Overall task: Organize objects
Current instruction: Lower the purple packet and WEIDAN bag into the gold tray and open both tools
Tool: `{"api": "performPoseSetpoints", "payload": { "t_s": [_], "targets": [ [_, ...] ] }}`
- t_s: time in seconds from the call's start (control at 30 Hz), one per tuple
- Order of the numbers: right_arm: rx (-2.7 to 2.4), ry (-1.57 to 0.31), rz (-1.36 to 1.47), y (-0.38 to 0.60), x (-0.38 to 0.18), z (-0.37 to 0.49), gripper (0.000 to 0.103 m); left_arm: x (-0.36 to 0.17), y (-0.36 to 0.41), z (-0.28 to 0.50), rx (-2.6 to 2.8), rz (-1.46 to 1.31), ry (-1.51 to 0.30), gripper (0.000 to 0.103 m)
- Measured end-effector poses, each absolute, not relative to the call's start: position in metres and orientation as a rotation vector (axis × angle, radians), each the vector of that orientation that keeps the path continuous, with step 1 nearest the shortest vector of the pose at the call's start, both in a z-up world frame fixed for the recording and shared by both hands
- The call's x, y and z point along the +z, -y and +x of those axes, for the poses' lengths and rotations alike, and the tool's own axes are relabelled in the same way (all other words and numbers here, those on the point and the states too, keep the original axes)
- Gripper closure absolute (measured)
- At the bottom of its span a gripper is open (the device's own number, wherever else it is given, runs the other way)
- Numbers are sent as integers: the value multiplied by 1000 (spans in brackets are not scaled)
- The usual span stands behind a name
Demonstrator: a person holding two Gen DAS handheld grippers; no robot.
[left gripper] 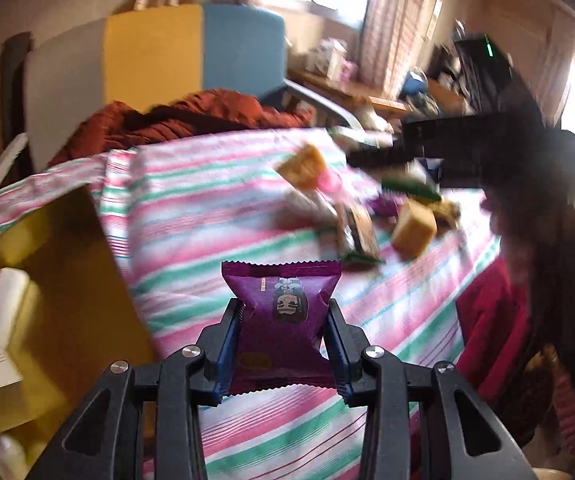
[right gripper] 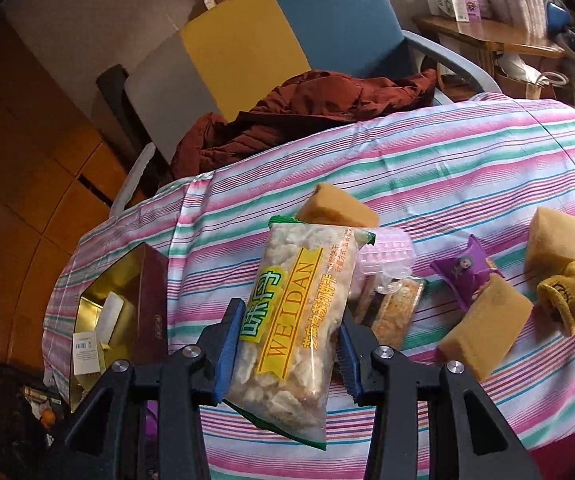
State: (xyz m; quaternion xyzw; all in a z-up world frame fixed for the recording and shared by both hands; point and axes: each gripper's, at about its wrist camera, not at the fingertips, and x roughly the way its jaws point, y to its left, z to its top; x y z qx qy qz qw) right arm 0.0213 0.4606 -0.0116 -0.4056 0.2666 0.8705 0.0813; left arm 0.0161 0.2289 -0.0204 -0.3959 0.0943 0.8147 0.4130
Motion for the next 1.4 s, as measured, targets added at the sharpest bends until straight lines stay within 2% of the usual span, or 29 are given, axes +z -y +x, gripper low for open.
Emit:
{"api": "performPoseSetpoints", "payload": {
  "t_s": [0.4, 0.8, 0.9, 0.93, 0.97, 1.03, 1.13, 1.4],
  "targets": [
    [2828, -690, -1359, -344, -2, -32, 59, 15, -105, -40, 2350, -1009, -24, 64],
    [2924, -593, -1534, -244, -15, -100, 59, 14, -27, -143, 2561, -1052, -72, 62],
    [2939, -559, -1551, -220, -18, -118, 57, 3, -17, -170, 2584, -1115, -53, 50],
    [2941, -560, -1549, -214, -20, -122, 53, -2, -14, -177, 2567, -1154, -36, 49],
    [2947, -568, -1553, -209, -21, -126, 41, -4, -10, -179, 2572, -1162, -18, 49],
    [2951, -564, -1548, -203, -22, -128, 31, -5, -6, -177, 2592, -1158, -9, 48],
    [2947, -514, -1567, -197, -24, -124, 29, -2, 1, -163, 2616, -1138, 14, 48],
    [2919, -430, -1524, -196, -25, -94, 13, -4, 8, -110, 2655, -1125, 72, 47]
  ]
}}
